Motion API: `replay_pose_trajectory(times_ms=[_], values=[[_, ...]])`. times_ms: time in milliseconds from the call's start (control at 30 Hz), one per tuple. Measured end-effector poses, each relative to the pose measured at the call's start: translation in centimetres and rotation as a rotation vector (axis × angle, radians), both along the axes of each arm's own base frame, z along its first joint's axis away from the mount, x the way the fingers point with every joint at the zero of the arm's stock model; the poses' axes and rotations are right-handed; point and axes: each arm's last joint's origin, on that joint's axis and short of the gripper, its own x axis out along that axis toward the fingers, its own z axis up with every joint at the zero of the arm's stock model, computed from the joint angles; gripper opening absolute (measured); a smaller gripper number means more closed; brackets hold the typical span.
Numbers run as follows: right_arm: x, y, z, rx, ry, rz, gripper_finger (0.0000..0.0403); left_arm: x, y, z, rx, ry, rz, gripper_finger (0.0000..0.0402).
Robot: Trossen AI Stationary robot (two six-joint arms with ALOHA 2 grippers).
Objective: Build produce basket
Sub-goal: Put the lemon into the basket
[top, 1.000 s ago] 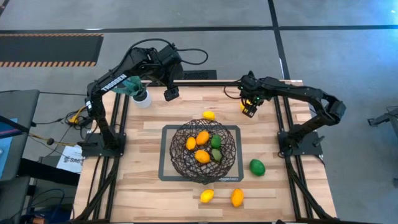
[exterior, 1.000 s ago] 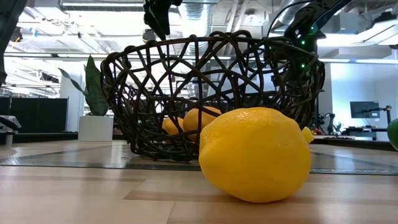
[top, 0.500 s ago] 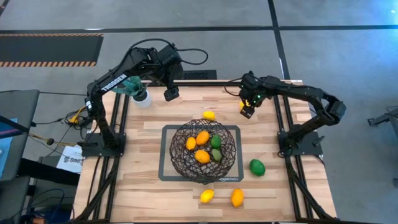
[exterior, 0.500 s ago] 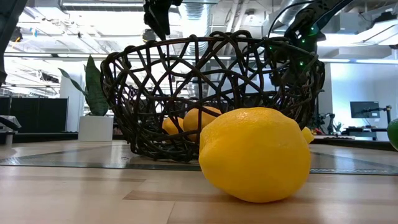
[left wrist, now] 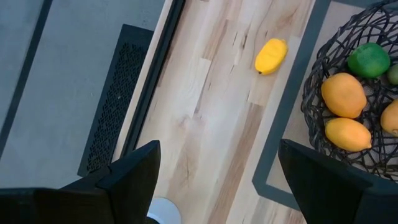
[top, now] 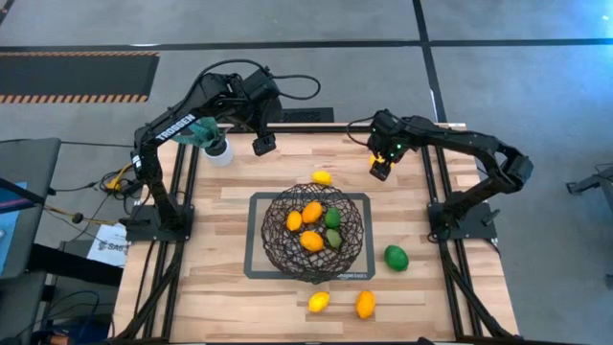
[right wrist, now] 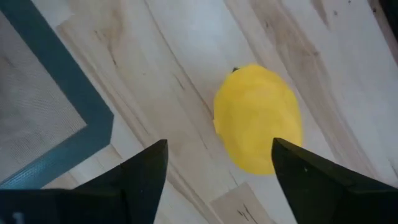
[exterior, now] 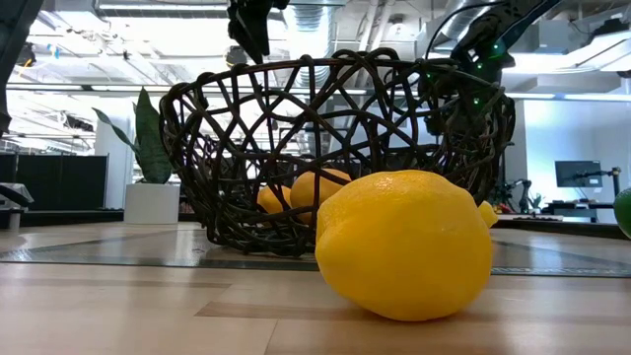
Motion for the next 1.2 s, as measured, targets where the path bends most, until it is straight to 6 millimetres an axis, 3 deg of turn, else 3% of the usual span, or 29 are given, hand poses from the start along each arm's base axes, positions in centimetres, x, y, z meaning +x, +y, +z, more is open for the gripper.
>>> replay_pose_trajectory(times_ms=[233,567,933,1200], values=[[-0.7,-0.5,0.0,0.006,0.017,-0.007,0.0367,0.0,0.0,0.0,0.000,0.000,0.000,0.0311],[-1.1,-1.5,-0.1,-0.049,0.048,0.008,0.0375,0.0,0.0,0.0,0.000,0.000,0.000,0.0311],[0.2,-3.1,-5.2,0.102,0.139,0.020,0.0375,0.0,0.0,0.0,0.000,0.000,0.000,0.0311],[0.7,-3.7,-6.2,0.090,0.127,0.023,0.0374,0.0,0.0,0.0,0.000,0.000,0.000,0.0311]])
